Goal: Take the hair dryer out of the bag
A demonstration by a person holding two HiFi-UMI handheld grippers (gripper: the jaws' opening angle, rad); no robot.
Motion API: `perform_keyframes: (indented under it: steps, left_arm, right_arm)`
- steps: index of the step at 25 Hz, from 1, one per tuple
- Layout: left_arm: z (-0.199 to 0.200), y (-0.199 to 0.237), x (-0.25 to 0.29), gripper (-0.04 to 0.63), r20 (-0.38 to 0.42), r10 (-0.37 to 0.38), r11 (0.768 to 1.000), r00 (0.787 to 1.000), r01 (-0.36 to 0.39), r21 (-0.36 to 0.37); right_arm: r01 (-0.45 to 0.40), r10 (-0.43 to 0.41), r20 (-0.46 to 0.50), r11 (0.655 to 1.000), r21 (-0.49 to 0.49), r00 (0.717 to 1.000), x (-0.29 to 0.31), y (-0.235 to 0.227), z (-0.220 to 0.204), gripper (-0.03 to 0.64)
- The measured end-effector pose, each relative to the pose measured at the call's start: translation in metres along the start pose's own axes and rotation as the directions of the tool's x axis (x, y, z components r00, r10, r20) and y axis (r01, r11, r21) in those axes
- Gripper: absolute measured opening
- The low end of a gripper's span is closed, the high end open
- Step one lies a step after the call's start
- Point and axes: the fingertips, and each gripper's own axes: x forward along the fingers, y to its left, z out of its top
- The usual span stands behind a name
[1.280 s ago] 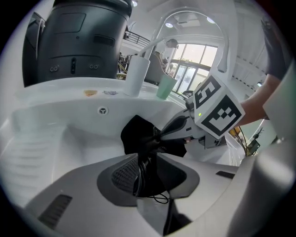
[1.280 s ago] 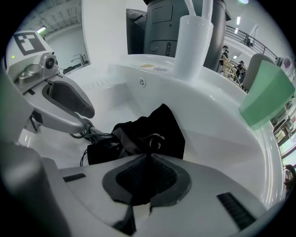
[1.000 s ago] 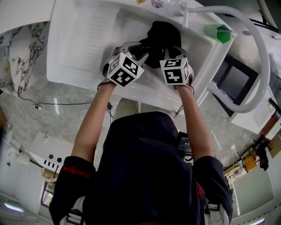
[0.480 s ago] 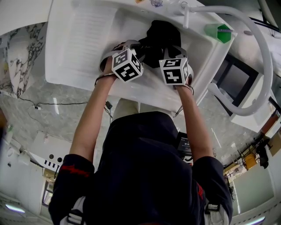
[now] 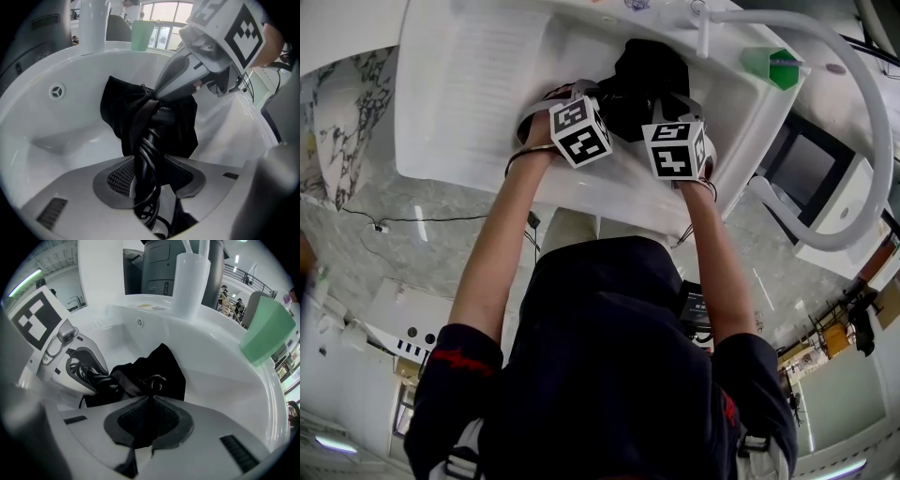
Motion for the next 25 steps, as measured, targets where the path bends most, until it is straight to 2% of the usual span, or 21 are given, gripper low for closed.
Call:
perform_keyframes:
  steps: [7, 10, 12, 16, 25]
  left_arm:
    - [-0.001, 0.002, 0.004, 0.204, -0.06, 0.046, 0.998, 0.997, -0.044, 0.033]
    - [-0.004, 0.002, 0.007, 0.21, -0.089, 0.042, 0.999, 0.995, -0.04, 0.031]
    - [-0.007, 0.002, 0.011, 0.216, -0.125, 0.047, 0.998, 0.991, -0.041, 0.056]
    - [-0.013, 0.004, 0.019, 0.218, -0.197, 0.114, 0.988, 0.974, -0.092, 0.121]
    - [-0.015, 0.005, 0.019, 0.222, -0.214, 0.111, 0.99, 0.971, -0.09, 0.106]
  right_arm:
    - [0.006, -0.006, 0.003, 1.0, -0.002, 1.0, 0.0, 0.0, 0.0, 0.049]
    - [0.001, -0.001, 0.005, 1.0, 0.0, 1.0, 0.0, 0.001, 0.0, 0.049]
    - [-0.003, 0.003, 0.006, 1.0, 0.003, 1.0, 0.0, 0.0, 0.0, 0.049]
    - [-0.007, 0.007, 0.006, 1.0, 0.005, 1.0, 0.0, 0.001, 0.001, 0.049]
    - [-0.018, 0.018, 0.011, 1.0, 0.012, 1.0, 0.0, 0.001, 0.002, 0.049]
